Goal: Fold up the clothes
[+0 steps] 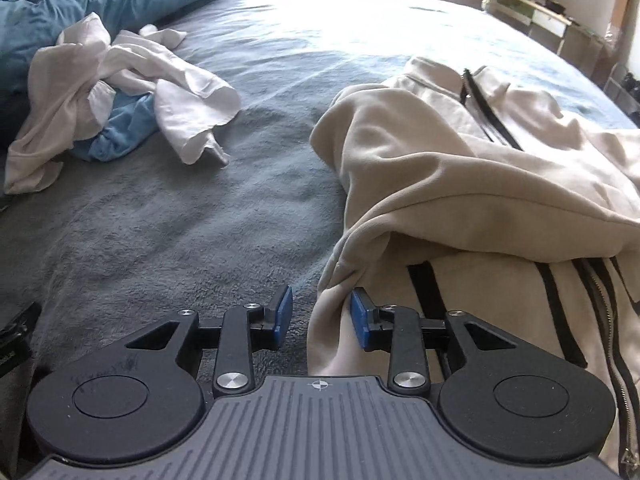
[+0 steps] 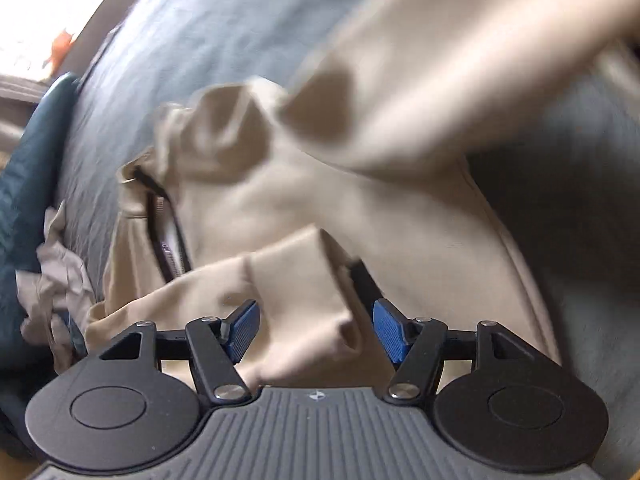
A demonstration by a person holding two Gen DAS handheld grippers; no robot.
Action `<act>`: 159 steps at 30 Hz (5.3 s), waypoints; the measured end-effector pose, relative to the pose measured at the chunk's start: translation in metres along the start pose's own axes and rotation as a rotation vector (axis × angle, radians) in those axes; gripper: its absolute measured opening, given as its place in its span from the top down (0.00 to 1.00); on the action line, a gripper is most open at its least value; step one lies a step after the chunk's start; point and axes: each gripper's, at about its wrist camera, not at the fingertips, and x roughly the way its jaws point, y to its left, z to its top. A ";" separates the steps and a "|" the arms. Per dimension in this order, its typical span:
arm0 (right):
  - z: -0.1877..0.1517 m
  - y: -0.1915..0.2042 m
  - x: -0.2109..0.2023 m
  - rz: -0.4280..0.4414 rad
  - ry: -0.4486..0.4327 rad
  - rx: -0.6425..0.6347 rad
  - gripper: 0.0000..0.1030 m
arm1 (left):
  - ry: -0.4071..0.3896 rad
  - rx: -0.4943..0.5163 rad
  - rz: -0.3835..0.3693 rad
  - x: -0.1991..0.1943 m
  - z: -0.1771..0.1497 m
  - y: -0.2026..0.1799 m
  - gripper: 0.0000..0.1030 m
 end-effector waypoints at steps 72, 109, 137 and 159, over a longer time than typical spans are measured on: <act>-0.145 -0.035 -0.025 0.091 0.087 -0.068 0.62 | 0.109 -0.439 0.021 -0.031 -0.031 0.020 0.64; -0.198 0.366 0.150 0.101 -0.047 -1.854 0.62 | 0.159 -1.008 -0.327 0.037 -0.024 0.098 0.65; -0.055 0.313 0.177 0.104 0.134 -0.541 0.94 | 0.230 -0.542 -0.273 0.049 0.012 0.079 0.64; -0.087 0.364 0.176 -0.070 0.220 -1.093 0.71 | 0.346 -0.477 -0.022 0.028 0.017 0.050 0.63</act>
